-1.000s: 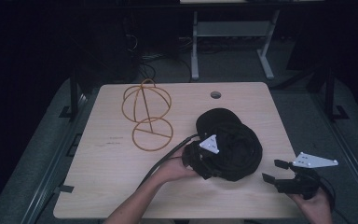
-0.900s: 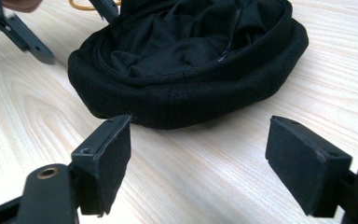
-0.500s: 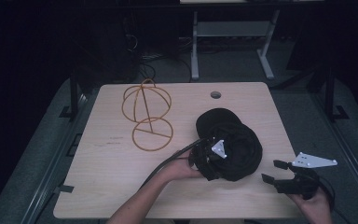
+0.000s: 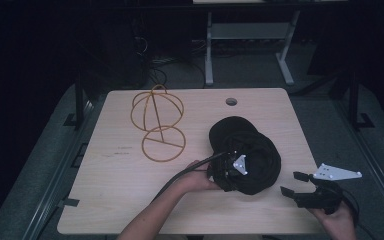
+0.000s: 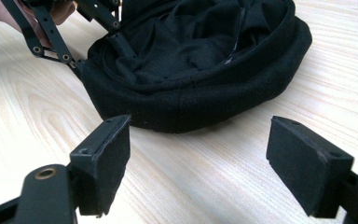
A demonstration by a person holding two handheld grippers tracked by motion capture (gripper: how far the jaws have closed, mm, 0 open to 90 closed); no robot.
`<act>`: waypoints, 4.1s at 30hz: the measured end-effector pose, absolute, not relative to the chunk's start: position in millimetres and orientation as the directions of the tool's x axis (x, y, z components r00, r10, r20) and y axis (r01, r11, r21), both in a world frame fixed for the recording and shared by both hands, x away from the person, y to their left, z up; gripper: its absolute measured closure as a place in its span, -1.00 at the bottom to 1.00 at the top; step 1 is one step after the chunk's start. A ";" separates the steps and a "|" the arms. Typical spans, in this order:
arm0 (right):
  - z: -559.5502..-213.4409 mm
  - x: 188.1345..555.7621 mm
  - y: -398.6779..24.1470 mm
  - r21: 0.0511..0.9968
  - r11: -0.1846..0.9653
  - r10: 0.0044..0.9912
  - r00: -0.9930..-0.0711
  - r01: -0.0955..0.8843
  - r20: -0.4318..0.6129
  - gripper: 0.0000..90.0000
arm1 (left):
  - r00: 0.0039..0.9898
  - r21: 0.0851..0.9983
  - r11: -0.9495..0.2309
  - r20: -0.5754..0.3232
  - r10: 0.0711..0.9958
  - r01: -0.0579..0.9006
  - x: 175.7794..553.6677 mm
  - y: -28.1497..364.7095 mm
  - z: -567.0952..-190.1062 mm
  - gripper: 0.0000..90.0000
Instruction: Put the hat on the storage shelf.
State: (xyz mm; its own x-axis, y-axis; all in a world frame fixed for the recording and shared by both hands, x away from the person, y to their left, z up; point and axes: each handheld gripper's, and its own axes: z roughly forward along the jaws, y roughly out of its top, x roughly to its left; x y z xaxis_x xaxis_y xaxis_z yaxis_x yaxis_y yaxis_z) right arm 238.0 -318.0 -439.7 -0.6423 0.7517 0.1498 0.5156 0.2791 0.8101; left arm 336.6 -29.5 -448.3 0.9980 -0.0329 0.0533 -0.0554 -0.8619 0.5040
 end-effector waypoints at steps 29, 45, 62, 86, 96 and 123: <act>-441.4 238.1 -318.4 0.804 0.277 0.745 -0.646 0.525 0.166 -0.54 | 0.995 0.619 -0.784 -0.047 -0.085 -0.038 328.0 -42.0 -416.0 0.74; -440.4 239.3 -318.3 0.815 0.253 0.740 -0.647 0.521 0.184 -0.58 | 0.990 0.701 -0.713 -0.114 -0.084 0.020 331.7 -34.4 -384.9 0.74; -425.8 234.2 -306.0 0.859 0.245 0.725 -0.673 0.450 0.146 -0.67 | 0.977 0.796 -0.589 -0.207 -0.053 0.137 344.3 -18.7 -351.7 0.74; -399.0 229.6 -288.8 0.936 0.196 0.716 -0.695 0.292 0.066 -0.65 | 0.964 0.886 -0.439 -0.229 -0.133 0.150 334.9 -14.6 -307.7 0.73; -392.4 228.3 -283.8 0.961 0.178 0.735 -0.678 0.212 0.013 -0.34 | 0.959 0.891 -0.431 -0.234 -0.160 0.145 331.6 -22.6 -304.8 0.73; -387.6 227.5 -281.9 0.974 0.144 0.726 -0.688 0.176 0.017 0.57 | 0.951 0.897 -0.415 -0.245 -0.189 0.149 331.3 -25.5 -297.9 0.72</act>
